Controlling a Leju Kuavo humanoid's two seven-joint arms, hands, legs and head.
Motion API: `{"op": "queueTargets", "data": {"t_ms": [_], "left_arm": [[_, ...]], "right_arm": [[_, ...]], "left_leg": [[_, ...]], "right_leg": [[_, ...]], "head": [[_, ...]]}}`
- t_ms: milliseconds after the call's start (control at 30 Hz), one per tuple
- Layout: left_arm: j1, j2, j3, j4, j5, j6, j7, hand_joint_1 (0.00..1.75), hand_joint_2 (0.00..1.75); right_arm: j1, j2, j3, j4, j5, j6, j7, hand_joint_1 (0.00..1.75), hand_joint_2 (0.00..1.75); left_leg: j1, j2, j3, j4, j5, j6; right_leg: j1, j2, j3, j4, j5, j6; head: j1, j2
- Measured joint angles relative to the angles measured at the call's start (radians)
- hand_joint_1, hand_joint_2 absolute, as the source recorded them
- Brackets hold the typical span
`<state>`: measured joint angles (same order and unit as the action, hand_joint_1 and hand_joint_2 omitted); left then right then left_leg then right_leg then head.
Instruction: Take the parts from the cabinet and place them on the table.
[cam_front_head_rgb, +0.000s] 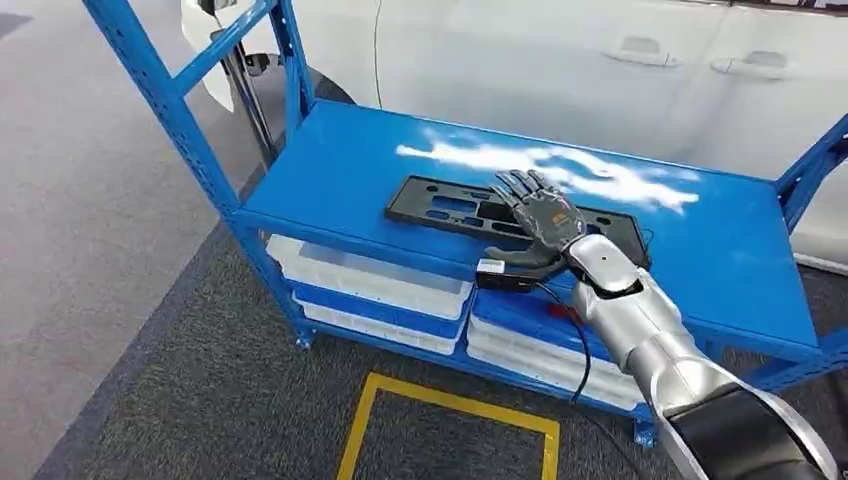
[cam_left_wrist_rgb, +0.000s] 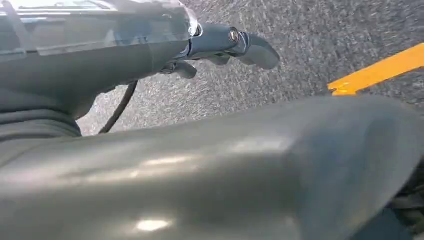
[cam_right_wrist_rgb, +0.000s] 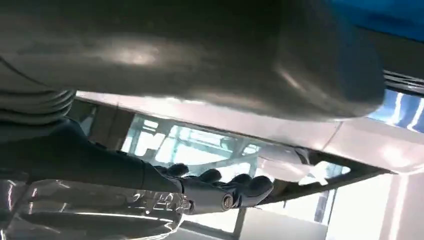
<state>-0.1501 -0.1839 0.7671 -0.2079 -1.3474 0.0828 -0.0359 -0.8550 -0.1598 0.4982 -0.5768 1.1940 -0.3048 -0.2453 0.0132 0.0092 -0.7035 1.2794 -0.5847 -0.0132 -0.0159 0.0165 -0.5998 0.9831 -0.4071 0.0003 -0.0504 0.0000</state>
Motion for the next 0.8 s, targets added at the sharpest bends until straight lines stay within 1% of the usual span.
{"op": "queueTargets", "data": {"t_ms": [33,67,100,133,167,200,233,267,300,333,367,400,433,467,500,533,567,600,633,667,700,733,767,800], "left_arm": [[0.002,0.000,0.000,0.000,0.000,0.000,0.000,0.00,0.00],[0.003,0.000,0.000,0.000,0.000,0.000,0.000,0.00,0.00],[0.003,0.000,0.000,0.000,0.000,0.000,0.000,0.00,0.00],[0.002,0.002,0.000,0.000,0.000,0.000,0.000,0.00,0.00],[0.001,0.002,0.000,0.000,0.000,0.000,0.000,0.00,0.00],[0.000,0.003,0.000,0.000,0.000,0.000,0.000,0.00,0.00],[0.001,0.002,0.000,0.000,0.001,0.000,0.000,0.00,0.00],[0.001,0.002,0.000,0.000,0.002,0.000,0.000,0.00,0.00],[0.002,0.003,0.000,0.000,0.003,0.000,0.000,0.00,0.00],[0.002,0.003,0.000,0.000,0.005,0.001,0.000,0.00,0.00],[0.000,0.003,0.000,0.000,0.005,0.001,0.000,0.00,0.00],[-0.003,0.003,0.000,0.000,0.005,0.001,0.000,0.00,0.00],[-0.004,0.002,0.000,0.000,0.006,0.001,-0.002,0.00,0.00],[-0.003,0.001,0.000,0.000,0.006,0.001,-0.003,0.00,0.00],[-0.001,0.002,0.000,0.000,0.006,0.001,-0.003,0.00,0.00],[0.002,0.002,0.000,0.000,0.006,0.001,-0.004,0.00,0.00],[0.002,0.002,0.000,0.000,0.006,0.000,-0.004,0.00,0.00],[0.001,0.002,0.000,0.000,0.006,0.000,-0.006,0.00,0.00],[0.001,0.001,0.000,0.000,0.006,0.000,-0.009,0.00,0.00],[0.001,0.000,0.000,0.000,0.006,-0.001,-0.011,0.00,0.00],[0.000,-0.002,0.000,0.000,0.006,-0.001,-0.011,0.00,0.00],[0.000,-0.004,0.000,0.000,0.006,-0.001,-0.011,0.00,0.00],[-0.001,-0.004,0.000,0.000,0.006,0.000,-0.011,0.00,0.00],[-0.002,-0.004,0.000,0.000,0.006,0.000,-0.010,0.00,0.00]], "right_arm": [[0.001,0.002,0.000,0.001,-0.004,0.006,-0.001,0.00,0.00],[0.002,0.004,0.000,0.002,-0.005,0.008,-0.002,0.00,0.00],[0.002,0.005,0.000,0.002,-0.006,0.008,-0.004,0.00,0.00],[0.001,0.007,-0.002,0.003,-0.007,0.008,-0.006,0.00,0.00],[-0.001,0.010,-0.004,0.003,-0.007,0.008,-0.006,0.00,0.00],[-0.001,0.011,-0.005,0.003,-0.007,0.008,-0.008,0.00,0.00],[-0.006,0.012,-0.007,0.003,-0.008,0.010,-0.009,0.00,0.00],[-0.007,0.015,-0.008,0.003,-0.008,0.010,-0.011,0.00,0.00],[-0.006,0.015,-0.008,0.003,-0.008,0.010,-0.014,0.00,0.00],[-0.006,0.014,-0.010,0.005,-0.007,0.008,-0.015,0.00,0.00],[-0.006,0.010,-0.013,0.005,-0.007,0.007,-0.015,0.00,0.00],[-0.008,0.011,-0.014,0.005,-0.006,0.006,-0.016,0.00,0.00],[-0.012,0.011,-0.014,0.005,-0.006,0.005,-0.016,0.00,0.00],[-0.014,0.013,-0.014,0.005,-0.005,0.005,-0.016,0.00,0.00],[-0.012,0.014,-0.014,0.005,-0.002,0.001,-0.016,0.00,0.00],[-0.006,0.014,-0.014,0.006,0.003,-0.004,-0.016,0.00,0.00],[-0.001,0.014,-0.013,0.006,0.005,-0.009,-0.016,0.00,0.00],[0.002,0.014,-0.013,0.006,0.008,-0.012,-0.016,0.00,0.00],[0.002,0.014,-0.013,0.006,0.012,-0.013,-0.016,0.00,0.00],[0.000,0.014,-0.013,0.006,0.013,-0.015,-0.015,0.00,0.00],[-0.002,0.014,-0.013,0.006,0.014,-0.017,-0.015,0.00,0.00],[-0.003,0.014,-0.014,0.006,0.014,-0.019,-0.015,0.00,0.00],[-0.003,0.015,-0.013,0.006,0.015,-0.022,-0.015,0.00,0.00],[-0.001,0.015,-0.014,0.006,0.016,-0.023,-0.015,0.00,0.00]], "left_leg": [[0.000,0.000,-0.026,0.052,-0.010,-0.002],[0.000,0.000,-0.031,0.055,0.005,-0.002],[0.001,-0.001,-0.014,0.013,0.040,-0.002],[0.002,-0.007,0.032,-0.087,0.100,0.001],[0.004,-0.023,0.074,-0.178,0.144,0.003],[0.009,-0.067,0.098,-0.239,0.156,0.005],[0.014,-0.093,0.111,-0.259,0.143,0.007],[0.011,-0.083,0.107,-0.250,0.144,0.009],[0.006,-0.074,0.107,-0.249,0.142,0.016],[0.003,-0.062,0.108,-0.250,0.145,0.023],[0.012,-0.049,0.108,-0.261,0.150,0.031],[0.011,-0.039,0.111,-0.264,0.153,0.037],[0.010,-0.034,0.111,-0.266,0.153,0.045],[0.007,-0.028,0.110,-0.265,0.153,0.045],[0.005,-0.019,0.110,-0.265,0.152,0.046],[0.003,-0.012,0.110,-0.264,0.152,0.047],[0.001,-0.008,0.110,-0.264,0.151,0.048],[-0.001,-0.005,0.110,-0.263,0.151,0.047],[-0.003,-0.002,0.111,-0.263,0.150,0.047],[-0.006,0.000,0.113,-0.263,0.149,0.046],[-0.005,0.002,0.114,-0.264,0.149,0.046],[-0.012,0.003,0.111,-0.263,0.148,0.042],[-0.010,0.003,0.111,-0.263,0.147,0.037],[-0.009,0.004,0.112,-0.264,0.147,0.032]], "right_leg": [[0.000,0.008,0.000,0.001,0.000,-0.001],[0.000,0.018,0.000,0.002,-0.001,-0.001],[-0.001,0.030,0.000,0.005,-0.001,0.000],[-0.002,0.045,0.000,0.010,-0.003,0.003],[-0.003,0.056,0.000,0.014,-0.006,0.008],[-0.004,0.064,-0.003,0.019,-0.009,0.012],[0.003,0.076,-0.012,0.029,-0.011,0.018],[-0.001,0.088,-0.018,0.026,-0.006,0.026],[-0.006,0.097,-0.019,0.023,-0.004,0.033],[-0.008,0.110,-0.021,0.019,0.000,0.042],[-0.008,0.114,-0.023,0.021,-0.002,0.046],[-0.004,0.069,-0.030,0.037,-0.014,0.048],[0.000,0.025,-0.055,0.092,-0.050,0.051],[-0.001,0.005,-0.093,0.171,-0.089,0.054],[-0.001,-0.007,-0.134,0.260,-0.125,0.057],[-0.001,-0.011,-0.165,0.326,-0.143,0.057],[-0.001,-0.012,-0.173,0.341,-0.137,0.056],[0.000,-0.012,-0.157,0.310,-0.111,0.053],[0.001,-0.012,-0.118,0.234,-0.069,0.046],[0.005,-0.013,-0.063,0.126,-0.022,0.036],[0.013,-0.022,-0.019,0.042,0.003,0.022],[0.021,-0.031,-0.011,0.023,-0.012,0.016],[0.023,-0.029,-0.013,0.020,-0.007,0.014],[0.024,-0.028,-0.014,0.021,-0.009,0.011]], "head": [[0.000,0.000],[0.000,0.000],[0.000,0.000],[0.000,0.000],[0.000,0.000],[0.000,0.000],[0.000,0.000],[0.000,0.000],[0.000,0.000],[0.000,0.000],[0.000,0.000],[0.000,0.000],[0.000,0.000],[0.000,0.000],[0.000,0.000],[0.000,0.000],[0.000,0.000],[0.000,0.000],[0.000,0.000],[0.000,0.000],[0.000,0.000],[0.000,0.000],[0.000,0.000],[0.000,0.000]]}}
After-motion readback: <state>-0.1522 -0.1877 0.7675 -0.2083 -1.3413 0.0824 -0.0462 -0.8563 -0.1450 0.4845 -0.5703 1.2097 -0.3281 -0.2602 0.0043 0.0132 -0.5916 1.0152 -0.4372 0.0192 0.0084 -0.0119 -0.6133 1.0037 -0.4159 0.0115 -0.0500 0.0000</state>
